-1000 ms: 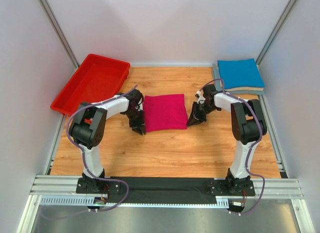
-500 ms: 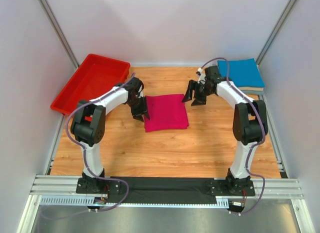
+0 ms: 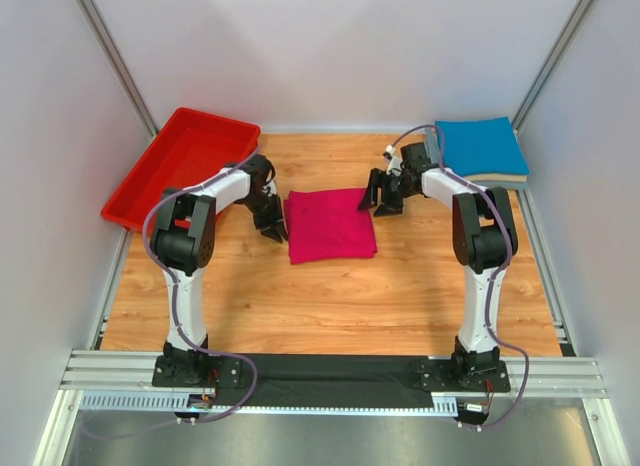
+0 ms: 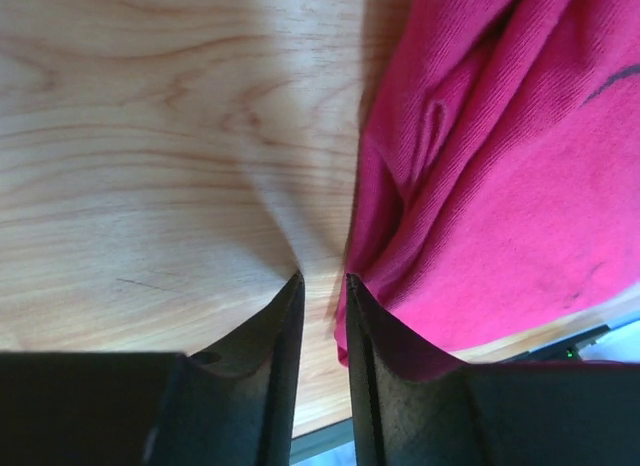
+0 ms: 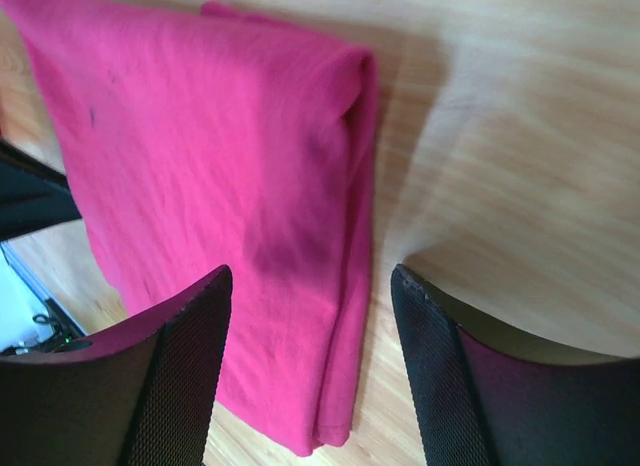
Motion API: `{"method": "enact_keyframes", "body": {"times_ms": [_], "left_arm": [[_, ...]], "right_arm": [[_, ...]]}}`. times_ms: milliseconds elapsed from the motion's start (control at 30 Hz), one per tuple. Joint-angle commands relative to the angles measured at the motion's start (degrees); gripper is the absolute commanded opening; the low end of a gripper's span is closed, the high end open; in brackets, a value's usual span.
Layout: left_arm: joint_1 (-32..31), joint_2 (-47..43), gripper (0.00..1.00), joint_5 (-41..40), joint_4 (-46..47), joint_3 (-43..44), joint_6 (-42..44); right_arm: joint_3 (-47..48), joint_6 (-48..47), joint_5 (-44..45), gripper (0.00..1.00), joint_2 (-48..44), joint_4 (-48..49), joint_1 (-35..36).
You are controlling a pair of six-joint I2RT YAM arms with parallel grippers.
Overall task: Fold and stack the t-shirts
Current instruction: Neatly place the folded tshirt to the corner
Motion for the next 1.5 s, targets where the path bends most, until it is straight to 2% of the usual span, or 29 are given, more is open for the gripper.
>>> {"method": "enact_keyframes", "body": {"times_ms": [0,200,300,433,533,867,967,1067,1100,1167,1200,1300,1400,1467], "left_arm": [[-0.1,1.6,0.29,1.5,1.6,-0.3,1.5],[-0.1,2.4,0.15,2.3,1.1,0.6,1.4],[-0.1,2.8,0.11,2.8,0.6,0.7,1.3],[-0.1,2.9,0.10,2.3,-0.8,1.0,1.7],[-0.1,2.1,0.10,0.3,-2.3,1.3,1.5],[0.6,0.1,0.14,-1.1,-3.6,1.3,0.2],[0.6,-0.7,0.14,-2.5,-4.5,1.3,0.1],[0.6,-2.5,0.16,-5.5,-6.2,1.2,0.1],[0.6,-3.9,0.16,-6.5,-7.3,1.1,-0.1],[0.7,-5.8,0.17,-9.7,-7.9,0.4,-0.2],[0.7,-6.9,0.17,-10.8,-8.1,-0.1,-0.2],[0.9,-11.8,0.20,-15.8,-7.7,-2.9,-0.3],[1.3,-15.6,0.20,-17.0,-5.5,-6.7,-0.6],[1.3,-17.0,0.20,-15.4,-4.7,-8.7,-0.6]], "right_arm": [[-5.8,-2.4,1.8,0.67,-0.4,3.1,2.1],[-10.1,-0.6,2.5,0.65,-1.2,8.3,3.7],[-13.7,0.2,2.7,0.63,-2.5,11.5,4.1],[-16.6,0.2,2.2,0.61,-3.7,15.1,4.0],[-17.6,0.4,0.8,0.55,-4.0,16.2,4.0],[-19.0,3.2,-3.4,0.54,-2.5,20.3,4.1],[-19.5,3.2,-3.6,0.47,-2.5,20.8,4.0],[-19.3,2.8,-3.0,0.35,-3.2,20.5,4.1],[-18.9,3.0,-3.0,0.28,-3.3,20.7,4.0],[-18.4,3.5,-3.1,0.21,-3.7,20.8,4.1],[-18.2,3.7,-3.0,0.14,-4.1,20.9,4.0],[-16.7,4.6,-2.6,0.00,-4.9,19.9,4.2],[-14.4,4.7,-0.8,0.00,-6.2,16.2,4.3],[-10.7,3.8,4.5,0.00,-7.4,9.6,4.3]]}}
